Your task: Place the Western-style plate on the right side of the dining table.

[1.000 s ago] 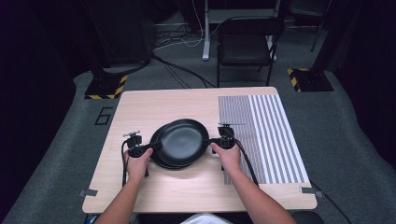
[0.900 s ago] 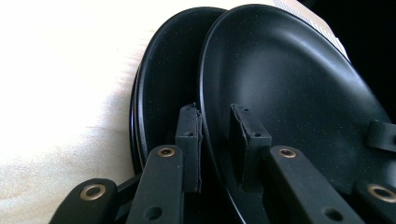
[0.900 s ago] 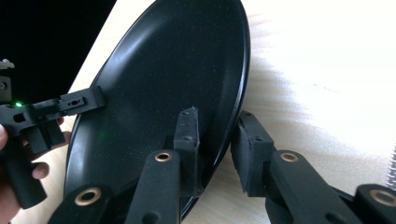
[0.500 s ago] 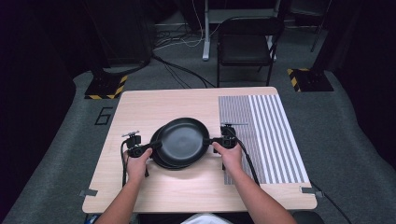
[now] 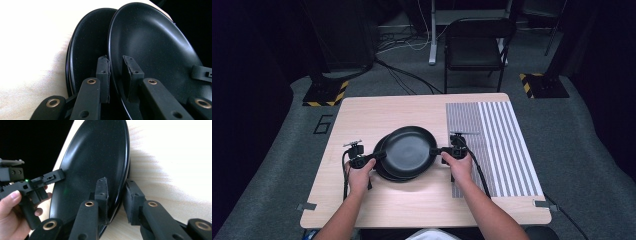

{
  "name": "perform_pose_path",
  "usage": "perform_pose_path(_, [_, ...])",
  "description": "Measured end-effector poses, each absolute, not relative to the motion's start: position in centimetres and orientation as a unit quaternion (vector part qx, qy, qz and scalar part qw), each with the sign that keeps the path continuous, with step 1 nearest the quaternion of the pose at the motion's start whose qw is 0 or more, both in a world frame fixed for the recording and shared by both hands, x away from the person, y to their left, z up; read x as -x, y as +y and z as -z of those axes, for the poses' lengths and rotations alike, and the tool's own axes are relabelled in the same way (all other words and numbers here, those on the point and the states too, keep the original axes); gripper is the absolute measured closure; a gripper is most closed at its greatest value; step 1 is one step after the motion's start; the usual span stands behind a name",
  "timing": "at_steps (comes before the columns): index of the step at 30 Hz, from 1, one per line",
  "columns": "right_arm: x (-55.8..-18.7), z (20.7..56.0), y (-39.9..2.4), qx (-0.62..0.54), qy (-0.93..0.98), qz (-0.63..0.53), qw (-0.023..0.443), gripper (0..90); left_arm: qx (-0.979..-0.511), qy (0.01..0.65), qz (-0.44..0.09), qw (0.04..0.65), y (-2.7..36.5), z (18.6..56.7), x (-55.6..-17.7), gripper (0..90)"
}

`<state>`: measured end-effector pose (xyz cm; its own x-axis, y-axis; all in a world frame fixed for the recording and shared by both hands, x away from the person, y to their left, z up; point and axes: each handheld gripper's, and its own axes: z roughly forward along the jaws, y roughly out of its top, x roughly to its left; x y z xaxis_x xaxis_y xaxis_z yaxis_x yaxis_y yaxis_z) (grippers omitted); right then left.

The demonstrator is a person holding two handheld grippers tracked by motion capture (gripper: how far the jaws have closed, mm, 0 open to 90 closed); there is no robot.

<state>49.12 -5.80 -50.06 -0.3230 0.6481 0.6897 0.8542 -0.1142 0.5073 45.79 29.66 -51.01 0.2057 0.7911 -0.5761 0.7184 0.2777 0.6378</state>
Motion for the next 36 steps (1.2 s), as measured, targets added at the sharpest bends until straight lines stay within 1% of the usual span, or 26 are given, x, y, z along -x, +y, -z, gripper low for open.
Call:
perform_pose_path(4, [-49.2, 50.2, -5.9, 0.573, -0.655, 0.480, 0.110, 74.1, -0.608, 0.629, -0.035, 0.483, 29.6, 51.3, -45.9, 75.3])
perform_pose_path(8, [-49.2, 50.2, -5.9, 0.575, -0.656, 0.478, 0.107, 73.8, -0.604, 0.632, -0.032, 0.484, 29.5, 51.3, -45.9, 74.9])
perform_pose_path(15, [-49.3, 50.5, -6.2, 0.571, -0.649, 0.488, 0.123, 73.2, -0.606, 0.630, -0.030, 0.485, 29.5, 51.5, -46.0, 74.1])
perform_pose_path(17, [-49.4, 50.6, -6.3, 0.571, -0.647, 0.489, 0.127, 73.2, -0.600, 0.635, -0.024, 0.487, 29.4, 51.4, -46.0, 74.6])
perform_pose_path(19, [-49.3, 50.6, -6.1, 0.570, -0.649, 0.489, 0.125, 73.6, -0.595, 0.632, -0.027, 0.495, 29.3, 51.4, -46.0, 74.8])
perform_pose_path(21, [-49.3, 50.7, -6.0, 0.569, -0.651, 0.487, 0.125, 74.3, -0.589, 0.630, -0.025, 0.505, 29.4, 51.3, -46.0, 76.9])
perform_pose_path(23, [-49.2, 50.7, -6.0, 0.569, -0.647, 0.491, 0.125, 76.3, -0.582, 0.630, -0.026, 0.513, 29.5, 51.0, -45.9, 77.9])
perform_pose_path(24, [-49.2, 50.8, -6.1, 0.573, -0.641, 0.493, 0.132, 76.6, -0.588, 0.627, -0.034, 0.510, 29.4, 50.8, -45.8, 77.9])
perform_pose_path(26, [-49.2, 50.8, -6.1, 0.577, -0.636, 0.493, 0.135, 77.0, -0.591, 0.628, -0.036, 0.504, 29.4, 50.6, -45.8, 77.7])
perform_pose_path(36, [-49.0, 49.6, -6.2, 0.572, -0.639, 0.498, 0.126, 80.4, -0.594, 0.626, -0.054, 0.503, 29.0, 49.6, -45.5, 78.1])
